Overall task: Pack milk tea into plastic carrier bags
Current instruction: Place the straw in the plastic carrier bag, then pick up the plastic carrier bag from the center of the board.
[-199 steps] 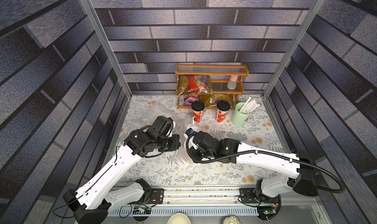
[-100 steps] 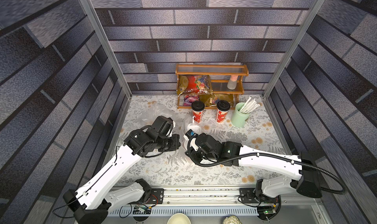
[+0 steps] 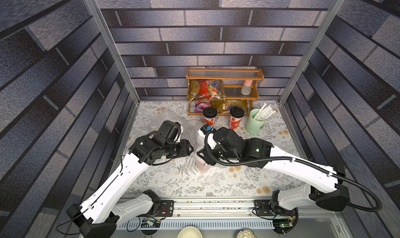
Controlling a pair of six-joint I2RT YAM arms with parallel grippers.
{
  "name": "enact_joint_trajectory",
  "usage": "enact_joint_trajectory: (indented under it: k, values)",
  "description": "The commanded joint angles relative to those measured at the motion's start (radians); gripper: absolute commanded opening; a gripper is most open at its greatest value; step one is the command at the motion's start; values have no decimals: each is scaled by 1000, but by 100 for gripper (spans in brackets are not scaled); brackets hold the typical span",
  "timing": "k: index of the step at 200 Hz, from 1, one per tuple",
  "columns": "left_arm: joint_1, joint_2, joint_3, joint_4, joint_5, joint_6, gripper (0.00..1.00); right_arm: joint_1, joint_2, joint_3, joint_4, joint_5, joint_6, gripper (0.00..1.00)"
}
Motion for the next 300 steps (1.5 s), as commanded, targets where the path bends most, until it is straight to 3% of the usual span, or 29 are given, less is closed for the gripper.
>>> enact_joint_trajectory:
  k: [1,64,130,178,238,300]
  values:
    - [27,22,46,-12,24,58,55,-68,-20,78,-170,32,55,52]
    - [146,106,97,-13,114,172,58,-224,49,192,-388,9,140,54]
    - [145,197,146,4,163,222,59,-274,175,207,-408,-79,126,56]
    - [140,246,174,20,174,248,57,-295,239,214,-373,-85,111,45]
    - [132,292,207,34,187,266,40,-316,249,219,-362,-90,103,23]
    - [119,303,224,61,189,256,5,-318,233,229,-360,-62,104,1]
